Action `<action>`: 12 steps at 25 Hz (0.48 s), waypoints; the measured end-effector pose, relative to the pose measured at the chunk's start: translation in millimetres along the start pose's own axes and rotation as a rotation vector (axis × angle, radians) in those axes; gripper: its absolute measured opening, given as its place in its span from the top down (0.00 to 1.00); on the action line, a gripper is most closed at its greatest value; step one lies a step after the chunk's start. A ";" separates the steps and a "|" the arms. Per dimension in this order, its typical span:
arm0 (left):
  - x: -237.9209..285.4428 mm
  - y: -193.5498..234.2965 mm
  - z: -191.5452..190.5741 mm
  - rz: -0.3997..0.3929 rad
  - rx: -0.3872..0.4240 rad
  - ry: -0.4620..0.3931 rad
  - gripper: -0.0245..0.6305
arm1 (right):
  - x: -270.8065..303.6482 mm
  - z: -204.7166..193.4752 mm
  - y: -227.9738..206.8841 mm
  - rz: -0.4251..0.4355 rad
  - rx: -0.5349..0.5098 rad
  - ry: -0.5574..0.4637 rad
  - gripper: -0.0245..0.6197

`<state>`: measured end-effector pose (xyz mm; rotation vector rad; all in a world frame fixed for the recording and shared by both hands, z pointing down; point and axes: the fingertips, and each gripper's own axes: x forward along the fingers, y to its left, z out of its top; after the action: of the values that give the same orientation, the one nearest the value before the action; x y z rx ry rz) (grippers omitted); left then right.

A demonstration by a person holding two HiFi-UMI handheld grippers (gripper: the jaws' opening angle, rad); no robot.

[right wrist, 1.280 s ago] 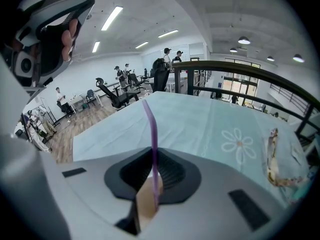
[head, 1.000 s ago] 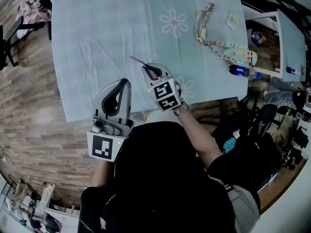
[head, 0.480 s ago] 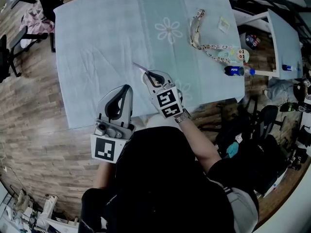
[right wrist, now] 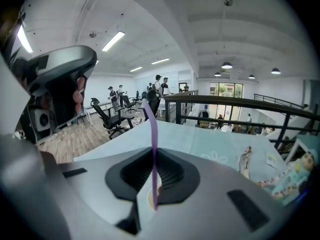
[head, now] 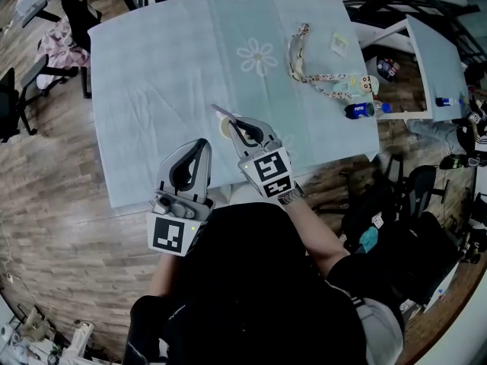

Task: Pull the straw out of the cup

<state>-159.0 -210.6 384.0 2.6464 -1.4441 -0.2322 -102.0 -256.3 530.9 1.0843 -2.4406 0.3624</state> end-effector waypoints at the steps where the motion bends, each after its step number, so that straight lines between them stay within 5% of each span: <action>1: -1.2 -2.0 0.9 -0.003 0.001 -0.003 0.94 | -4.5 4.7 1.0 -0.003 0.000 -0.014 0.92; 12: -12.5 -16.4 27.1 -0.038 0.016 -0.094 0.94 | -50.6 53.2 13.2 -0.046 -0.015 -0.146 0.92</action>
<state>-157.3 -192.0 355.5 2.7112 -1.4293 -0.3555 -97.2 -237.0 459.0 1.1966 -2.5358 0.2585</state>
